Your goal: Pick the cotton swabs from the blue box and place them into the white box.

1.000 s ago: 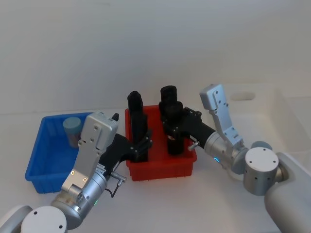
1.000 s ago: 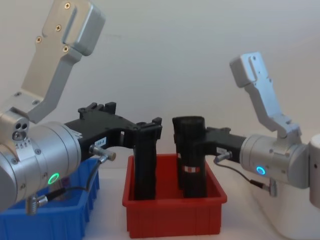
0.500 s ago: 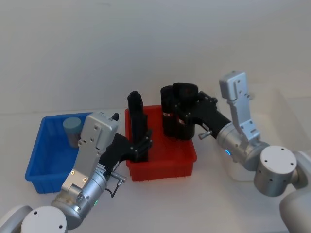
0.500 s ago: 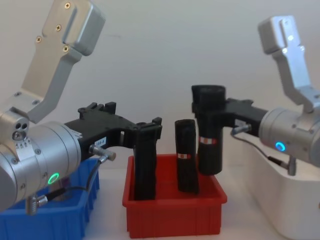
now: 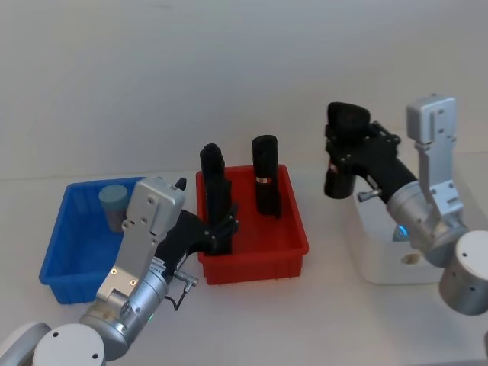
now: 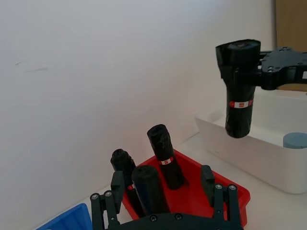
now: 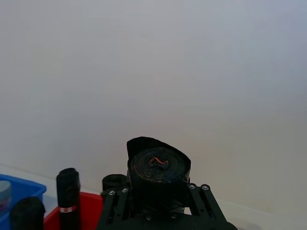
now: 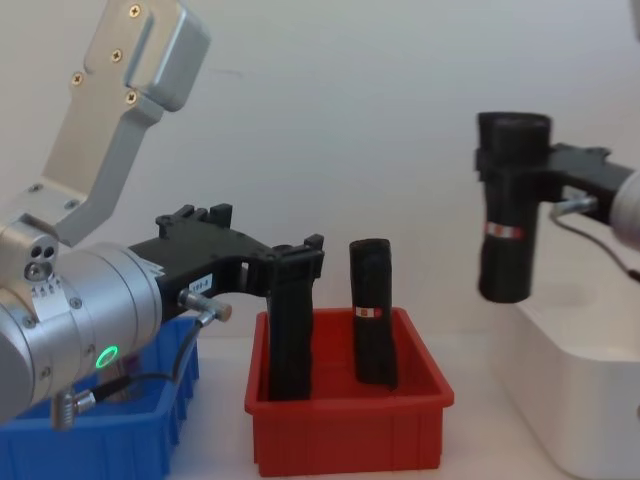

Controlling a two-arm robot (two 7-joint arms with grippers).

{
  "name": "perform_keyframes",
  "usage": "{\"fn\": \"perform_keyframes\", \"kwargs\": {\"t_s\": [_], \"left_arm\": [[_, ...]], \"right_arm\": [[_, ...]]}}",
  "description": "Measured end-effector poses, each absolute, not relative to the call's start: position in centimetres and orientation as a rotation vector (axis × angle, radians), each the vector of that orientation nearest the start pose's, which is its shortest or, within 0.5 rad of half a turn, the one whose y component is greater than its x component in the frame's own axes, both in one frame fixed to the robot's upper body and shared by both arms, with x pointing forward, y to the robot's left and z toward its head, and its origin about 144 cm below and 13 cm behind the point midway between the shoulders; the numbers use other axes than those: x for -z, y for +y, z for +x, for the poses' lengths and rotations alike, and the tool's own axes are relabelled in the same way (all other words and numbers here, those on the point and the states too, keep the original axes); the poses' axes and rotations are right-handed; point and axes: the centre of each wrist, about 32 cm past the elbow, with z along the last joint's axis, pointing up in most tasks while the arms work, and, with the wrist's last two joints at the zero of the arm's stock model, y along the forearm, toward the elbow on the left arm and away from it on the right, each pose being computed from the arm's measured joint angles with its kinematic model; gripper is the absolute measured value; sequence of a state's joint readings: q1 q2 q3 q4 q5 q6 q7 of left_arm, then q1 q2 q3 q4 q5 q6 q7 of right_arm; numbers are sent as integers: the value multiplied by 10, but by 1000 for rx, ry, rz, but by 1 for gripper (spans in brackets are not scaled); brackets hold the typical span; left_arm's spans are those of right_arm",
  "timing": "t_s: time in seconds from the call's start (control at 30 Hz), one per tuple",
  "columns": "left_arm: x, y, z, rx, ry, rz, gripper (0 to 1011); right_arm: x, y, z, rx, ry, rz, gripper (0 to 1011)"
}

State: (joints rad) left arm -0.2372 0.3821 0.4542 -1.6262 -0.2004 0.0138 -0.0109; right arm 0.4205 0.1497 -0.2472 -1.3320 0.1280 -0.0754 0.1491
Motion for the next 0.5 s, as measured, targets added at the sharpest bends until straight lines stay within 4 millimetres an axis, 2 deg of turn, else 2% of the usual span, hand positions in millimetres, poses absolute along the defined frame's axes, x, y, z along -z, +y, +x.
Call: {"fn": "perform_keyframes", "kwargs": {"t_s": [0.5], "left_arm": [[-1204,198,492,-1124,-268,61,1004]], "right_arm": [[-1228,-241,551,1378,-257,76,499]]}}
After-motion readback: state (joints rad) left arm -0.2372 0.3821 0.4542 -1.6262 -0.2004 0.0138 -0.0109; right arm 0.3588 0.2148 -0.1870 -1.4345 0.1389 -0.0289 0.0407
